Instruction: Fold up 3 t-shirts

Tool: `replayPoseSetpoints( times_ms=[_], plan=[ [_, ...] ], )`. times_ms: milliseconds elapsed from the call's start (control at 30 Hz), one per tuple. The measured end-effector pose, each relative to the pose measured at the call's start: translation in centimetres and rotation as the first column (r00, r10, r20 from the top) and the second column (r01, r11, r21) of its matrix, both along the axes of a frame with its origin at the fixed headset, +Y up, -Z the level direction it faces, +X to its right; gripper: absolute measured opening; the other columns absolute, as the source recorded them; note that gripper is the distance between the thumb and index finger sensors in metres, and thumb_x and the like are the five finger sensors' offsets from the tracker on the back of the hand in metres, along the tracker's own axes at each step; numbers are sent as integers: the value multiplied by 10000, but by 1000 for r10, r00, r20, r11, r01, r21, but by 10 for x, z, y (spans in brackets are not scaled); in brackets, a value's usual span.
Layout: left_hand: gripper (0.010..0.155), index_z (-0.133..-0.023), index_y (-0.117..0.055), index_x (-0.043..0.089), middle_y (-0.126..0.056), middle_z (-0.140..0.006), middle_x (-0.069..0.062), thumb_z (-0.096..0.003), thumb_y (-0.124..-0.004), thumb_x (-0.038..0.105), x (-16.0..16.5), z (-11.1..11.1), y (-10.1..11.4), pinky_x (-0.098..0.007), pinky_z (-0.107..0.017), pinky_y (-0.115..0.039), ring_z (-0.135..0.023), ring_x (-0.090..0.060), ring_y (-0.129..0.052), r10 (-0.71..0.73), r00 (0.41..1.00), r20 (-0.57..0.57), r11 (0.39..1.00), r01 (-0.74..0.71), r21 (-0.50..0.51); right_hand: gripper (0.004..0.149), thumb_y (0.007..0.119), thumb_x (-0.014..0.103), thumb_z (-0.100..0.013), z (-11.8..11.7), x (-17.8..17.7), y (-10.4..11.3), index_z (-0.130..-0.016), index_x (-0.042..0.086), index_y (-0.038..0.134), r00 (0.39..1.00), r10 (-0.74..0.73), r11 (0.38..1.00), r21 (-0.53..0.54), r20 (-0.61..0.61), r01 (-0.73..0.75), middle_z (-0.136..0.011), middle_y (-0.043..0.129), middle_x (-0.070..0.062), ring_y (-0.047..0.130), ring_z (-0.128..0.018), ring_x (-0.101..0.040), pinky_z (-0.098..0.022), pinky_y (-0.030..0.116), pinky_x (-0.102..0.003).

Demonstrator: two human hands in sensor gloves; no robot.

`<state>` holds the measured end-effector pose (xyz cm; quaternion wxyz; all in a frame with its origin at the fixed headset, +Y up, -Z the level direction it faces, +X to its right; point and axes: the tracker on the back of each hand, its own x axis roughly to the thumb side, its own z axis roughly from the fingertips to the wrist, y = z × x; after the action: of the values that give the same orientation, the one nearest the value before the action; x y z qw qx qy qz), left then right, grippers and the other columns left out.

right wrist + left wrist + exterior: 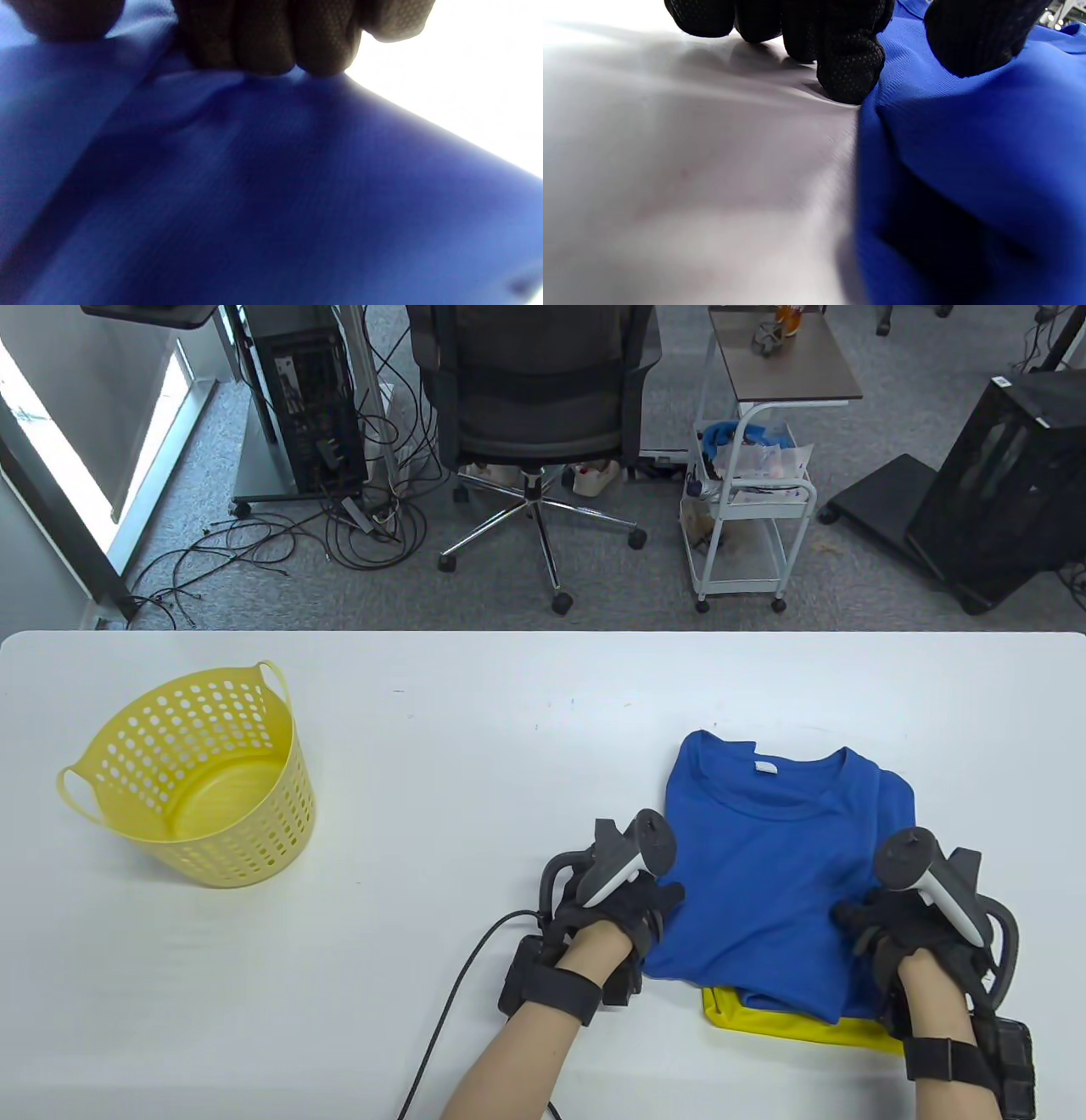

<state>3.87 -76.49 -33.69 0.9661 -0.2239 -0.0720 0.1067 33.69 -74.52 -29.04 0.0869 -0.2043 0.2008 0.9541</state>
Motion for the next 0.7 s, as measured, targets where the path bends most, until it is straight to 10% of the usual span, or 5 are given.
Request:
replayPoseSetpoints(
  times_ms=[700],
  plan=[
    [472, -740, -850, 152, -612, -1031, -19, -407, -815, 485, 11, 21, 10, -477, -721, -622, -1001, -307, -548, 43, 999, 19, 997, -44, 56, 410, 786, 334, -401, 4, -1, 45, -755, 132, 830, 996, 89, 990, 110, -16, -86, -847, 749, -123, 734, -797, -420, -633, 538, -635]
  ],
)
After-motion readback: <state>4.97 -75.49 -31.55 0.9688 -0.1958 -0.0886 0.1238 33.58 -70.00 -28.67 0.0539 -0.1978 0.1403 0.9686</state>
